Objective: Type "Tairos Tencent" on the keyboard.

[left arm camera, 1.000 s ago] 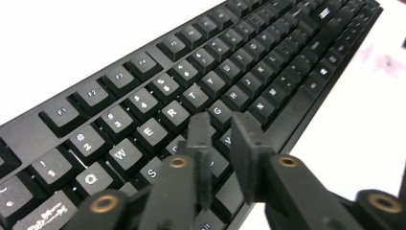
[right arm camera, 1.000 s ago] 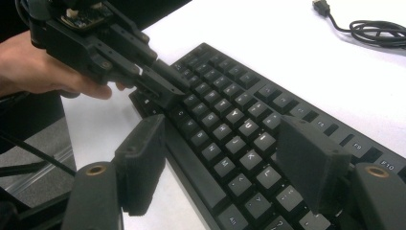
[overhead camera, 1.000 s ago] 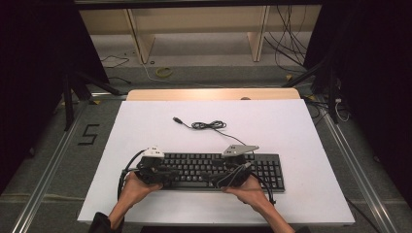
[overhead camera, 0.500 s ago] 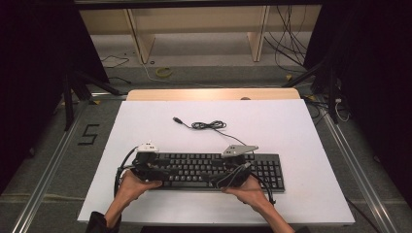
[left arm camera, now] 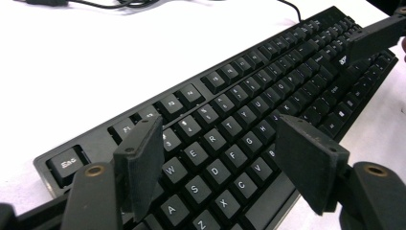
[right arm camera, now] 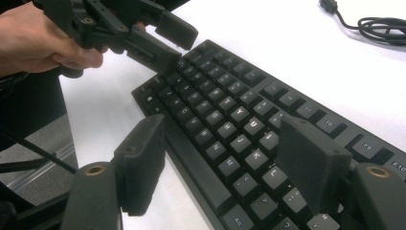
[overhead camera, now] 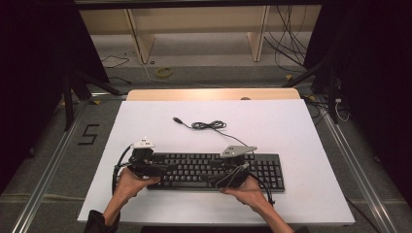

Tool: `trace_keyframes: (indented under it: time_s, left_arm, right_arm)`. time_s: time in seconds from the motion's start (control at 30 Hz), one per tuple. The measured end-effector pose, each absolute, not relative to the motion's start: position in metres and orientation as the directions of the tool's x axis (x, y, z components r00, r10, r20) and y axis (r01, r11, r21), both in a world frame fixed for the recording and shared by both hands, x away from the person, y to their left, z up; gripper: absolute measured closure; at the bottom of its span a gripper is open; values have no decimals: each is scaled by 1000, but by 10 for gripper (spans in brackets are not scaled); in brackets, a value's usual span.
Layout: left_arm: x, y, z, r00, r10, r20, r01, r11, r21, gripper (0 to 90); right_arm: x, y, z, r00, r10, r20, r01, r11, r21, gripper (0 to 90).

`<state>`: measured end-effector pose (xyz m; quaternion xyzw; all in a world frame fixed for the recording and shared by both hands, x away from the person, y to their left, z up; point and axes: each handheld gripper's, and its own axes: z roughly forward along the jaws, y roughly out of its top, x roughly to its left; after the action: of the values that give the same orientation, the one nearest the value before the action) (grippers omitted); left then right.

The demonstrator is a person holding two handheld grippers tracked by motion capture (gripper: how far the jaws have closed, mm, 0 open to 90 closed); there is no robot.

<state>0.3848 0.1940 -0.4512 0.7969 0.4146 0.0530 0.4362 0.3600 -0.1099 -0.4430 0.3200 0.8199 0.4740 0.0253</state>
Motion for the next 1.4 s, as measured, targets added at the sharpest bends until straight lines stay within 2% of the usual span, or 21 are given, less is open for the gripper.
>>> trace_keyframes:
  time_s: [0.53, 0.73, 0.87, 1.4]
  left_arm:
    - [395, 197, -449, 633, 721, -283, 625, -260, 736, 330]
    - [400, 194, -448, 638, 721, -272, 628, -282, 725, 368]
    - [402, 192, -447, 630, 729, -269, 639, -290, 712, 425]
    - [405, 179, -457, 664, 712, -227, 647, -396, 652, 790]
  right_arm:
    - [360, -107, -444, -798, 542, 266, 500, 348, 793, 346]
    - [360, -107, -444, -797, 541, 267, 501, 347, 792, 346]
    - [360, -106, -444, -798, 540, 267, 500, 347, 794, 346]
    - [359, -105, -444, -800, 538, 267, 500, 351, 791, 346]
